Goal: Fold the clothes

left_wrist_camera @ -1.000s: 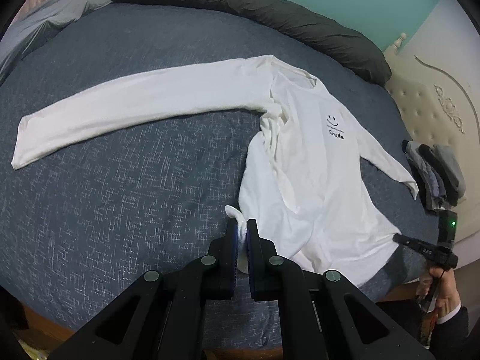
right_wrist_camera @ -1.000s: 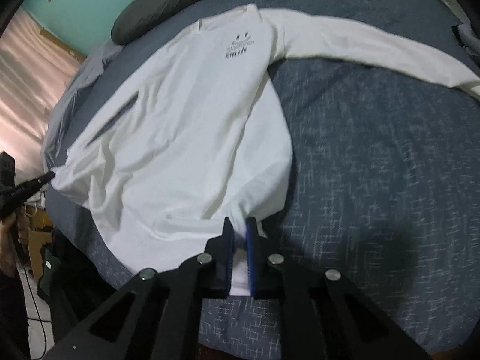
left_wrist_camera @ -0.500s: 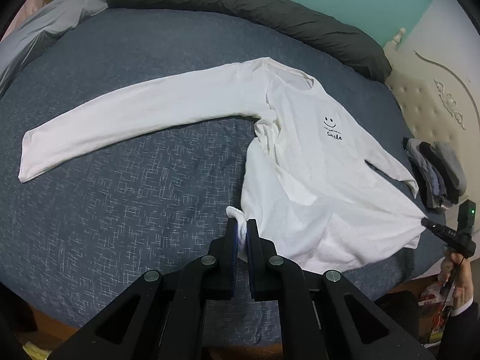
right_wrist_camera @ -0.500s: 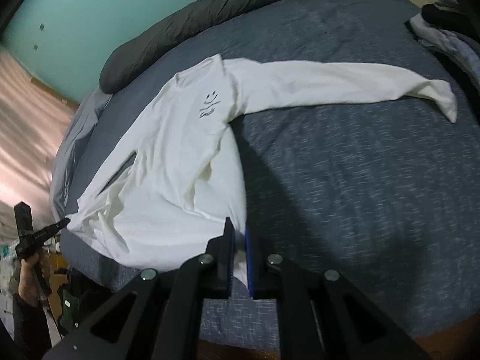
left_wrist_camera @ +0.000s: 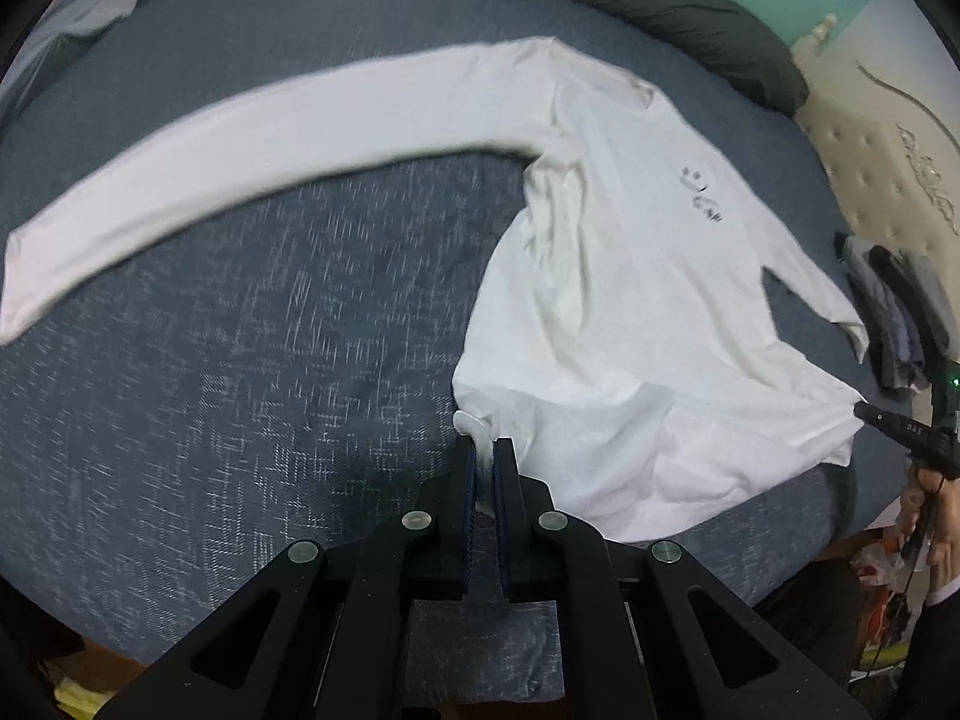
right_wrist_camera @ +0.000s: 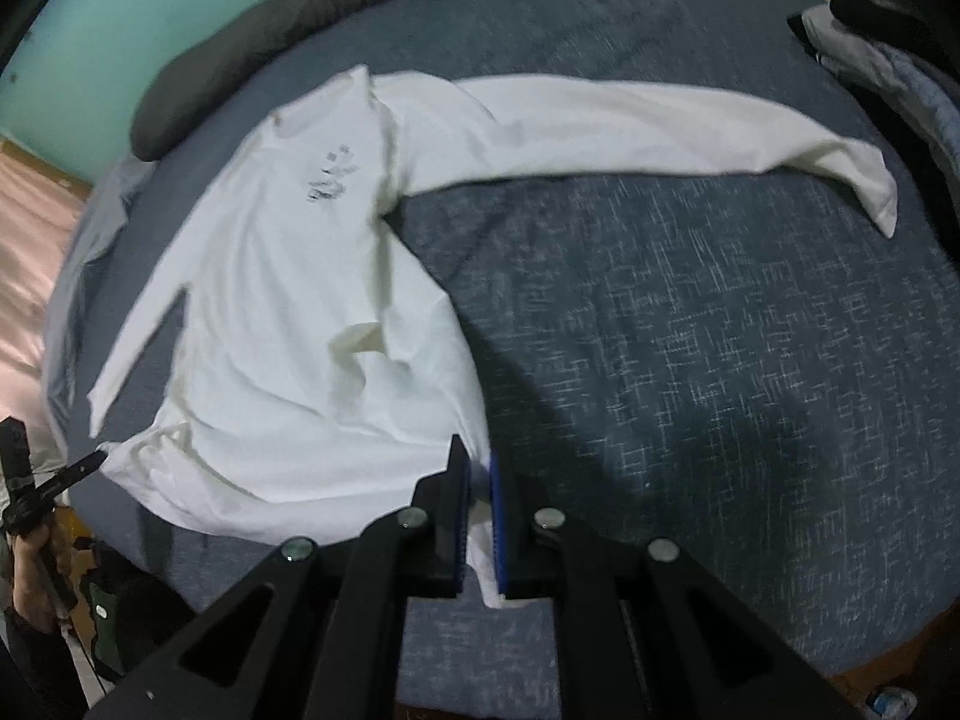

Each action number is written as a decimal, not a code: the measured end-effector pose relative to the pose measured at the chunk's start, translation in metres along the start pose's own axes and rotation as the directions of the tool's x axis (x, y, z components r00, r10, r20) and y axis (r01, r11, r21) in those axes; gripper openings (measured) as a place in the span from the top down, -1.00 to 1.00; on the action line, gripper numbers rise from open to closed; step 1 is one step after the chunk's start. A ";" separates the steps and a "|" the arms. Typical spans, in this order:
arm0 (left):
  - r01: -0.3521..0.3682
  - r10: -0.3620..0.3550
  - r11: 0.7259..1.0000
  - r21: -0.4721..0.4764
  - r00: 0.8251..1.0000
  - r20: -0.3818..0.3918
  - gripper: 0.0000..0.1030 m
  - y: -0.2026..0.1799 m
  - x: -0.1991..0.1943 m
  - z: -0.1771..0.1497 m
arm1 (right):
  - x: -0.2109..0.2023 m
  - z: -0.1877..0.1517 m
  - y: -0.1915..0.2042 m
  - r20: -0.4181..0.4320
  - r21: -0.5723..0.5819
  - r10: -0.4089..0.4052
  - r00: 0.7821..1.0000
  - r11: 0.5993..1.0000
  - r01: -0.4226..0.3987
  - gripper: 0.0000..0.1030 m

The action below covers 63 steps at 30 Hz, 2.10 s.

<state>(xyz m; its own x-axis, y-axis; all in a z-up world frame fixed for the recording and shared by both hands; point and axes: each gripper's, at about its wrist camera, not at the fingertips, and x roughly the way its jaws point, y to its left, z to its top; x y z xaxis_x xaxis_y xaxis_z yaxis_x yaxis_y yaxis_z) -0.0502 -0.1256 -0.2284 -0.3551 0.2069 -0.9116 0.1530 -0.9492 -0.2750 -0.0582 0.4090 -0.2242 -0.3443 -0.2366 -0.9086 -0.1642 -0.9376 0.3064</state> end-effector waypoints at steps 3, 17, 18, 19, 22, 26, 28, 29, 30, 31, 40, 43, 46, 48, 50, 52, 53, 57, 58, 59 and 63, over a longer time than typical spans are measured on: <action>0.010 -0.011 1.000 -0.026 1.000 -0.012 0.88 0.008 0.012 -0.001 | 0.015 0.002 -0.009 -0.021 0.026 -0.010 1.000 1.000 0.010 0.89; 0.090 -0.089 0.995 -0.053 0.996 0.013 0.25 0.028 0.013 -0.012 | 0.005 0.002 -0.010 -0.003 0.005 0.034 0.999 0.999 -0.034 0.58; 0.094 -0.093 0.994 -0.050 0.996 0.012 0.25 0.028 0.013 -0.012 | 0.001 0.000 -0.010 0.002 -0.007 0.038 0.999 0.999 -0.038 0.51; 0.098 -0.097 0.994 -0.046 0.995 0.010 0.24 0.029 0.012 -0.012 | -0.003 -0.001 -0.009 0.007 -0.018 0.043 0.999 0.999 -0.043 0.48; 0.112 -0.112 0.993 -0.028 0.994 0.005 0.24 0.030 0.013 -0.012 | -0.010 -0.006 -0.004 -0.004 -0.068 0.046 0.999 0.997 -0.046 0.40; 0.116 -0.116 0.993 0.006 0.993 -0.028 0.24 0.028 0.020 -0.017 | -0.008 -0.019 0.002 -0.033 -0.158 -0.005 0.999 0.988 -0.001 0.33; 0.119 -0.118 0.993 0.019 0.992 -0.040 0.24 0.027 0.022 -0.020 | -0.004 -0.025 0.002 -0.053 -0.186 -0.021 0.998 0.982 0.011 0.33; 0.119 -0.118 0.993 0.026 0.992 -0.045 0.24 0.027 0.023 -0.021 | 0.000 -0.028 0.000 -0.061 -0.195 -0.034 0.998 0.981 0.022 0.33; 0.123 -0.121 0.992 0.034 0.991 -0.052 0.24 0.027 0.025 -0.023 | 0.004 -0.030 -0.001 -0.069 -0.200 -0.045 0.997 0.979 0.030 0.33; 0.128 -0.125 0.991 0.040 0.990 -0.058 0.24 0.026 0.026 -0.024 | 0.007 -0.031 -0.003 -0.076 -0.198 -0.048 0.996 0.980 0.032 0.33; 0.141 -0.130 0.986 0.086 0.985 -0.117 0.18 0.019 0.042 -0.032 | 0.031 -0.031 -0.010 -0.096 -0.186 -0.054 0.994 0.982 0.035 0.33; 0.136 -0.121 0.986 0.099 0.983 -0.141 0.18 0.016 0.052 -0.035 | 0.037 -0.031 -0.010 -0.097 -0.189 -0.061 0.993 0.981 0.041 0.33; 0.134 -0.114 0.984 0.121 0.981 -0.154 0.20 0.012 0.060 -0.037 | 0.040 -0.032 -0.010 -0.101 -0.195 -0.051 0.994 0.980 0.030 0.33; 0.126 -0.105 0.983 0.132 0.982 -0.160 0.49 0.011 0.064 -0.038 | 0.041 -0.033 -0.010 -0.102 -0.200 -0.043 0.994 0.980 0.022 0.43; 0.135 -0.112 0.982 0.131 0.979 -0.168 0.71 0.011 0.066 -0.038 | 0.042 -0.034 -0.010 -0.102 -0.206 -0.034 0.994 0.978 0.013 0.61; 0.143 -0.121 0.981 0.128 0.979 -0.164 0.77 0.010 0.064 -0.037 | 0.042 -0.034 -0.012 -0.104 -0.204 -0.028 0.994 0.979 0.006 0.75; 0.142 -0.121 0.982 0.128 0.980 -0.155 0.80 0.010 0.060 -0.036 | 0.040 -0.034 -0.012 -0.105 -0.203 -0.024 0.994 0.979 0.002 0.80; 0.132 -0.118 0.982 0.132 0.987 -0.111 0.82 0.009 0.039 -0.033 | 0.024 -0.032 -0.013 -0.090 -0.197 0.005 0.996 0.980 -0.023 0.84; 0.127 -0.115 0.983 0.135 0.989 -0.097 0.82 0.009 0.030 -0.032 | 0.017 -0.031 -0.013 -0.081 -0.196 0.016 0.997 0.980 -0.032 0.85; 0.124 -0.113 0.983 0.138 0.990 -0.085 0.82 0.009 0.021 -0.030 | 0.009 -0.030 -0.012 -0.072 -0.196 0.028 0.997 0.980 -0.041 0.85; 0.107 -0.100 0.982 0.152 0.993 -0.054 0.82 0.004 -0.007 -0.028 | -0.020 -0.024 -0.009 -0.033 -0.206 0.058 0.998 0.977 -0.063 0.86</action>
<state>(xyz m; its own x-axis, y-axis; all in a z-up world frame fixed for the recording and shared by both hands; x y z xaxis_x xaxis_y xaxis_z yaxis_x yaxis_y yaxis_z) -0.0215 -0.1241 -0.2319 -0.3184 0.3136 -0.8946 -0.0281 -0.9464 -0.3218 -0.0273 0.4160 -0.2152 -0.3228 -0.2985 -0.8982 0.0514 -0.9531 0.2983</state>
